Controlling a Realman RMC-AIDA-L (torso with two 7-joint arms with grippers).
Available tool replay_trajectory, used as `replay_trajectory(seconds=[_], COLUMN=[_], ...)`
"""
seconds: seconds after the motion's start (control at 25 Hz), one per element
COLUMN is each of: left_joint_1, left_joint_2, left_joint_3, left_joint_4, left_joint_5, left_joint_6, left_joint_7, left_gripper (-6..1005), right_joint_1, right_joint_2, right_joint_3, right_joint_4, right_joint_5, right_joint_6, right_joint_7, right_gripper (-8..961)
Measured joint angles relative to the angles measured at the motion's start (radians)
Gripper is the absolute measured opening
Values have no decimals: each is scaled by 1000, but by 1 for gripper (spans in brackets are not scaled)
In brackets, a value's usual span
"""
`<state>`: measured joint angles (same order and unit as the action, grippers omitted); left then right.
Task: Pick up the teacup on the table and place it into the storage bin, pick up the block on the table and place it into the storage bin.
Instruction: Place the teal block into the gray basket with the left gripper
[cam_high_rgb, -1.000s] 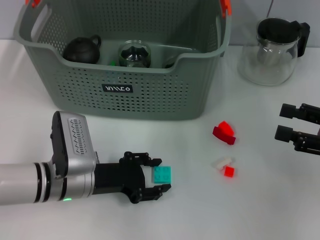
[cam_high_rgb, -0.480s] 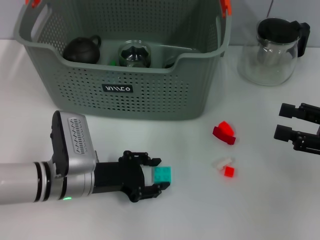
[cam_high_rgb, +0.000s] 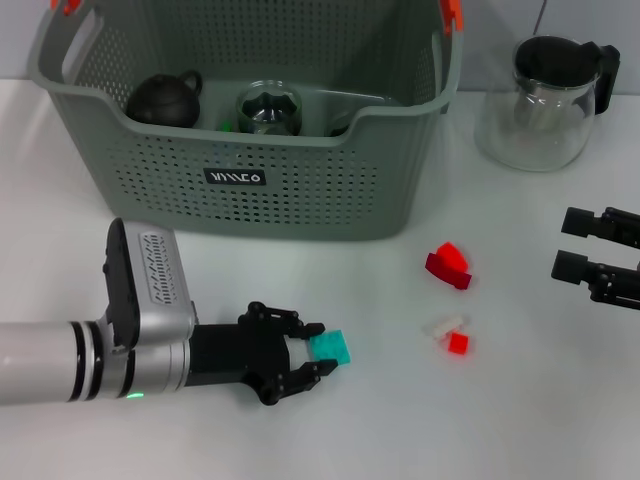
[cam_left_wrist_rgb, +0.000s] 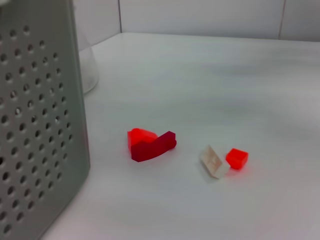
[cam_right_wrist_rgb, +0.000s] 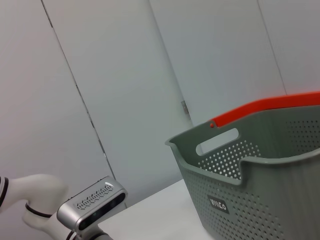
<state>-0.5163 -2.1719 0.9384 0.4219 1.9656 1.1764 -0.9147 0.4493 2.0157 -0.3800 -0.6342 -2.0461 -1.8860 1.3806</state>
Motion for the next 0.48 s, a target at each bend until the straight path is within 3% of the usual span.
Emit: replay_trajectory(seconds=[0.04, 0.24, 0.36, 0.48], left_joint_1=[3, 37, 77, 90], left_joint_2=[1, 7, 8, 13], left_joint_3=[-1, -20, -89, -218], left_joint_4=[6, 88, 187, 290], left_joint_5=[0, 2, 0, -7], left_joint_6=[7, 95, 211, 375], left_joint_7=[-7, -89, -146, -231], left_gripper=[399, 414, 423, 431], right_joint_1=[0, 0, 1, 3], right_joint_2=[0, 0, 0, 1], right_joint_3=[0, 1, 1, -1], right_joint_4=[0, -1, -1, -1], right_joint_5=[0, 3, 3, 3], right_joint_6=[-1, -2, -2, -1], right_joint_7=[0, 0, 0, 0], right_gripper=[791, 791, 791, 791])
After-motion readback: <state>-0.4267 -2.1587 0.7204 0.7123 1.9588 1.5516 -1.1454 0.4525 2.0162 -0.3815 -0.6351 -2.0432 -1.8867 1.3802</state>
